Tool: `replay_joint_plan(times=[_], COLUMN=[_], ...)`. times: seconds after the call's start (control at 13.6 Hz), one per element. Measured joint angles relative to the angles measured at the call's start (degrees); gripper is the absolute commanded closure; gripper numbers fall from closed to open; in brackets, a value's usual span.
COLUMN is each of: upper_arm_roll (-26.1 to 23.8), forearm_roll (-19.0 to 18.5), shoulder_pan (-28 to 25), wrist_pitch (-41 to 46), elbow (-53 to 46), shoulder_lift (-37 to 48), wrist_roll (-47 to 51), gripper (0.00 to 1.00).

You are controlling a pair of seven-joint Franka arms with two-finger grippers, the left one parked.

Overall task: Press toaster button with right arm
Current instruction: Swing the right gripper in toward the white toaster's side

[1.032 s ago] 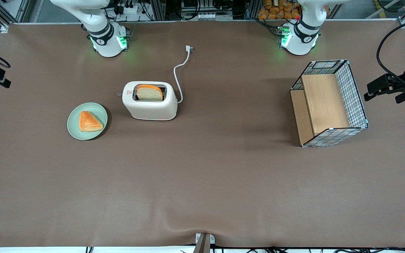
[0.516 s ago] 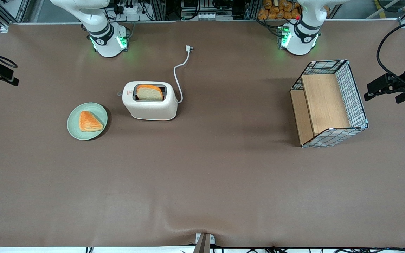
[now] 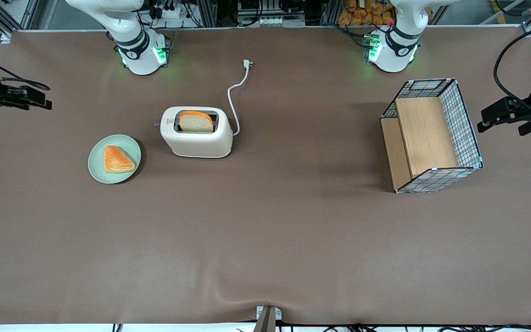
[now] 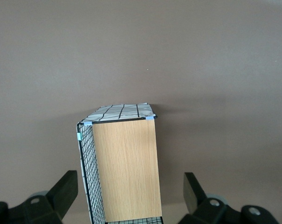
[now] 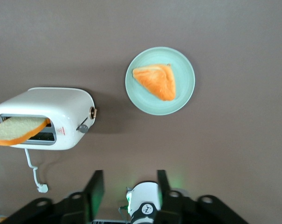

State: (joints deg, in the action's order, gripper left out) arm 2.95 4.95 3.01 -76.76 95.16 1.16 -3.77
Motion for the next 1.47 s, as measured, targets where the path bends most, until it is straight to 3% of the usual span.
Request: replay_joint_plan(times=[0.29,0.74,0.88,1.47], upper_arm_roll=[0.0,0.0,0.0,-0.1], forearm_roll=[2.7,6.9,9.8,14.3], shoulder_pan=[0.0,0.0,0.0,-0.1], wrist_pitch=[-1.1,-9.4,-11.8,-22.4], elbow=[6.3,21.8,25.4,36.5], shoulder_lift=[2.8,10.4,11.4,12.9], wrist_roll=[0.2,0.6,0.7,0.8], gripper=[1.00,1.00,1.00,1.00])
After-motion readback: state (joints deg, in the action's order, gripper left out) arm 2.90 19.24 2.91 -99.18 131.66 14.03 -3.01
